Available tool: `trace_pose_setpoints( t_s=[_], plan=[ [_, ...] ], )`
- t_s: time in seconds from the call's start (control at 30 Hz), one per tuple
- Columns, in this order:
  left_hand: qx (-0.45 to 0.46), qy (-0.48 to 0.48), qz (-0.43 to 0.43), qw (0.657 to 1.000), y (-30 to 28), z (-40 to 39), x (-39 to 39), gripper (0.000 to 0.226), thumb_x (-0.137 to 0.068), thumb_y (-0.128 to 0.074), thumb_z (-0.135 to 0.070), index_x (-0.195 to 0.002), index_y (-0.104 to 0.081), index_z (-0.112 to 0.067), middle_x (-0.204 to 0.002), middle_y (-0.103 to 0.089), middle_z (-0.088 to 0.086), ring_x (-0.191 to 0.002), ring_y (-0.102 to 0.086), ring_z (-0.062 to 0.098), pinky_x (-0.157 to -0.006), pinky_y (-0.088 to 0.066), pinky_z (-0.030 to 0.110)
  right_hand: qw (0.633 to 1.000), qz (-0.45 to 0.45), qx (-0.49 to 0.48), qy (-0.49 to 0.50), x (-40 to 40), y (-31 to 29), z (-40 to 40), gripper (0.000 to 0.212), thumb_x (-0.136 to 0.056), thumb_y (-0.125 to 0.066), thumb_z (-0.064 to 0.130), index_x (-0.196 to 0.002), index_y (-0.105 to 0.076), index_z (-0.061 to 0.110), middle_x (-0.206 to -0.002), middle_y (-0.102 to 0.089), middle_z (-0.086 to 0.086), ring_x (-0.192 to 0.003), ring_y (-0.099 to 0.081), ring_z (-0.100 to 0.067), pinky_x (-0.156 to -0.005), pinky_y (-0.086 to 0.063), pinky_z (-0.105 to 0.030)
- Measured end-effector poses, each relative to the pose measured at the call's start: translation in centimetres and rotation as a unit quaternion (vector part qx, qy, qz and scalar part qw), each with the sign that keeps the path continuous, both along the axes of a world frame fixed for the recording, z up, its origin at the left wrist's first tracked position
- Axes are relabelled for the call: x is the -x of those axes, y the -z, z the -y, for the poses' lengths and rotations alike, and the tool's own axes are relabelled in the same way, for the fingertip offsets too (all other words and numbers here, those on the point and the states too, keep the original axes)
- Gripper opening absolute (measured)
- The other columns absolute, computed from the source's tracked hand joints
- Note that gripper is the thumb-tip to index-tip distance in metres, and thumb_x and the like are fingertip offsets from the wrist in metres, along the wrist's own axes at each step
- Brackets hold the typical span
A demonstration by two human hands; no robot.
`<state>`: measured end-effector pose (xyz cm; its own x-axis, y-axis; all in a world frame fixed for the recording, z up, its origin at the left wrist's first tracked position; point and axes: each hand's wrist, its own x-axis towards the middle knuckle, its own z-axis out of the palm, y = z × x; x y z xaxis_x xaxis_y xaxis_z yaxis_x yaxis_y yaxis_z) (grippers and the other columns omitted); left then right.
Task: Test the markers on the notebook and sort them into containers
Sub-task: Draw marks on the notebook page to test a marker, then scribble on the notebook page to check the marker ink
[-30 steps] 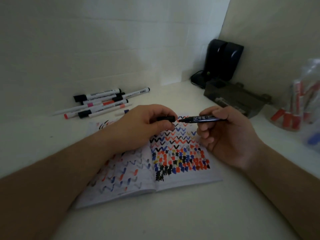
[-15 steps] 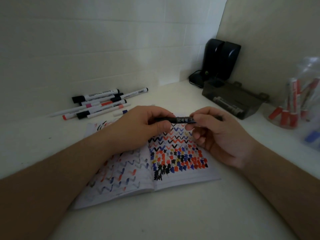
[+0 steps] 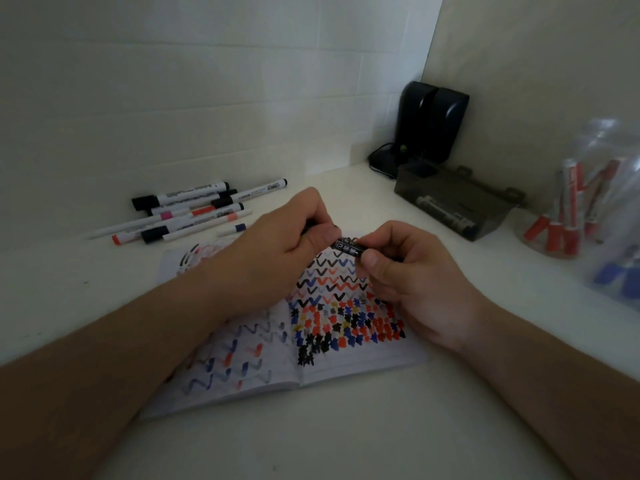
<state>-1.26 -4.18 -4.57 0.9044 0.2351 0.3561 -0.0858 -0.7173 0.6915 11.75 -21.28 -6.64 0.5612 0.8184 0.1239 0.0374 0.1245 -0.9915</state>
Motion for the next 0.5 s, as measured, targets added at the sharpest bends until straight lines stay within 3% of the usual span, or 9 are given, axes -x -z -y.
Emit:
trace_pose_setpoints(
  t_s=[0.13,0.23,0.27,0.37,0.43,0.5],
  plan=[
    [-0.007,0.005,-0.001,1.000,0.1,-0.2,0.0,0.026,-0.097,-0.041,-0.053,-0.092,-0.050,-0.029,-0.068,-0.053,-0.010,-0.059,-0.044,0.003,-0.056,-0.039,0.017,0.999,-0.009,0.021,-0.049,-0.8,-0.2,0.0,0.008,-0.097,-0.058,-0.004,-0.096,-0.062,0.002,-0.071,-0.063,-0.011,-0.048,-0.038,-0.011,-0.046,-0.032,-0.021],
    [-0.028,0.010,-0.064,0.998,1.0,-0.3,-0.2,0.014,-0.100,-0.045,-0.052,-0.100,-0.051,-0.039,-0.079,-0.063,-0.014,-0.067,-0.056,0.004,-0.060,-0.045,0.019,0.979,0.164,0.115,-0.027,-2.1,-1.6,0.6,0.008,-0.096,-0.065,0.001,-0.093,-0.067,0.008,-0.074,-0.069,-0.004,-0.060,-0.058,-0.012,-0.058,-0.048,-0.023],
    [-0.041,0.017,-0.092,0.995,1.4,-0.1,-0.3,0.010,-0.102,-0.047,-0.050,-0.109,-0.050,-0.044,-0.082,-0.065,-0.013,-0.070,-0.059,0.004,-0.061,-0.047,0.022,0.962,0.234,0.143,0.005,-3.1,-2.1,0.9,0.009,-0.093,-0.070,0.004,-0.091,-0.070,0.012,-0.076,-0.071,-0.001,-0.066,-0.062,-0.012,-0.065,-0.050,-0.026],
    [-0.118,0.049,-0.129,0.983,2.2,0.5,-1.0,0.051,-0.103,-0.049,-0.050,-0.147,-0.024,-0.053,-0.085,-0.066,-0.015,-0.072,-0.062,0.001,-0.063,-0.047,0.019,0.916,0.329,0.151,0.173,-6.8,-3.0,2.2,0.012,-0.089,-0.076,0.010,-0.089,-0.075,0.022,-0.081,-0.072,0.002,-0.073,-0.065,-0.013,-0.071,-0.053,-0.031],
    [-0.161,0.045,-0.132,0.977,2.4,0.6,-1.2,0.062,-0.100,-0.052,-0.054,-0.152,-0.017,-0.053,-0.085,-0.066,-0.014,-0.074,-0.061,0.002,-0.068,-0.051,0.024,0.866,0.354,0.151,0.320,-9.3,-2.9,3.2,0.010,-0.093,-0.069,0.016,-0.095,-0.073,0.026,-0.084,-0.071,0.008,-0.070,-0.061,-0.006,-0.067,-0.051,-0.025],
    [-0.184,0.045,-0.124,0.974,2.6,0.5,-1.1,0.058,-0.099,-0.053,-0.057,-0.149,-0.025,-0.054,-0.083,-0.063,-0.013,-0.074,-0.059,0.002,-0.070,-0.053,0.027,0.817,0.362,0.173,0.413,-11.4,-2.4,3.8,0.018,-0.096,-0.061,0.018,-0.109,-0.071,0.025,-0.094,-0.072,0.004,-0.076,-0.061,-0.010,-0.071,-0.048,-0.024]
  ],
)
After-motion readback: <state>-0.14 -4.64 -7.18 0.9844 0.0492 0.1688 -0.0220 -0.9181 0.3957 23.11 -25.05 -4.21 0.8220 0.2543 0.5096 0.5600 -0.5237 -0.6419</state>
